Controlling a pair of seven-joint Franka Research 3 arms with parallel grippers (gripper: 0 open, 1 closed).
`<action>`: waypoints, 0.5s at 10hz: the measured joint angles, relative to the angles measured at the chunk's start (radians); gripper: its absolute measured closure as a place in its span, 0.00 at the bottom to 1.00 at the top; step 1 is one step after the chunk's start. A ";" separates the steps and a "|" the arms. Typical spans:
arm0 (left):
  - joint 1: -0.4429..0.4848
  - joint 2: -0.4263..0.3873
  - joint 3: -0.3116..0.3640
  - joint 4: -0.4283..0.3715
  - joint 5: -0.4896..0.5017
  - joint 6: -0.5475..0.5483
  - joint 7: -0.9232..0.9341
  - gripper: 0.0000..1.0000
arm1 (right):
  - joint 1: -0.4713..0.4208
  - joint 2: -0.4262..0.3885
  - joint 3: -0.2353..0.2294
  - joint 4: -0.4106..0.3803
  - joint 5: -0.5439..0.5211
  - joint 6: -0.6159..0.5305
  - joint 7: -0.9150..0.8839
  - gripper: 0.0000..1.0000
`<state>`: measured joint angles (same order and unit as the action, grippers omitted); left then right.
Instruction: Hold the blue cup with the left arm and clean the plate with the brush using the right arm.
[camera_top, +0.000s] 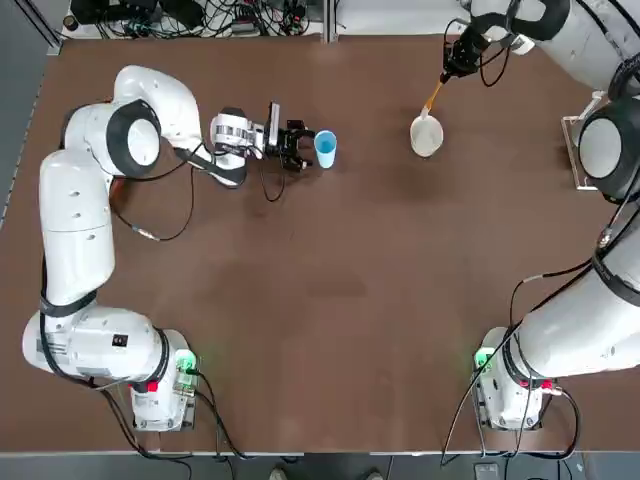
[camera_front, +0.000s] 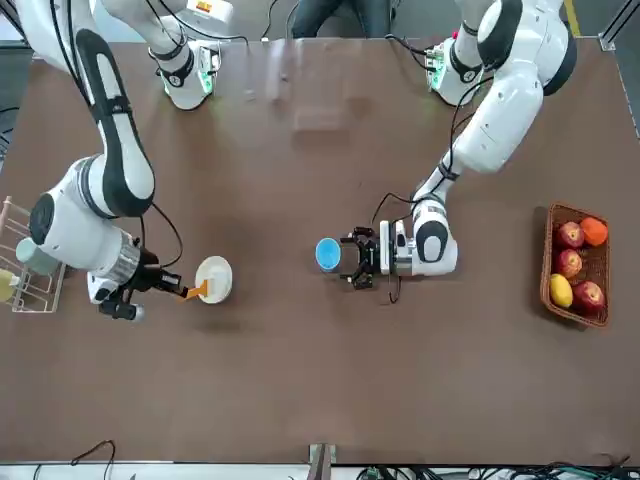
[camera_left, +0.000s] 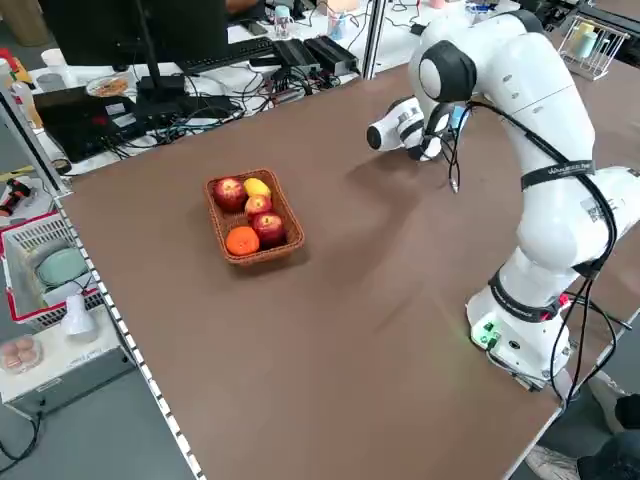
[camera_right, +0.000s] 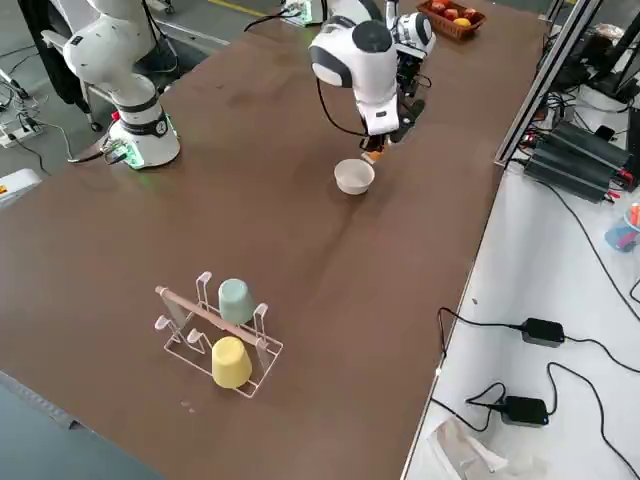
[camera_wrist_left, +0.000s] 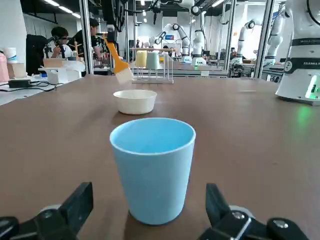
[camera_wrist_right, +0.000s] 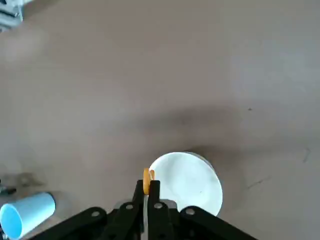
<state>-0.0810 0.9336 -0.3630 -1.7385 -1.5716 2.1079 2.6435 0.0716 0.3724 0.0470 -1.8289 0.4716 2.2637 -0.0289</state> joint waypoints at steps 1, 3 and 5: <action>0.005 -0.008 0.000 -0.005 0.006 -0.001 0.000 0.01 | -0.009 0.000 -0.003 -0.010 0.023 0.000 -0.050 0.96; 0.024 -0.028 0.000 -0.025 0.025 -0.001 0.001 0.01 | -0.028 0.000 -0.003 -0.016 0.035 0.000 -0.098 0.96; 0.077 -0.060 -0.002 -0.056 0.067 -0.002 0.001 0.01 | -0.030 0.004 -0.003 -0.027 0.073 0.000 -0.132 0.96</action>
<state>-0.0041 0.8737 -0.3649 -1.7941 -1.5046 2.1060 2.6441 0.0419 0.3764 0.0445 -1.8554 0.5445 2.2639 -0.1607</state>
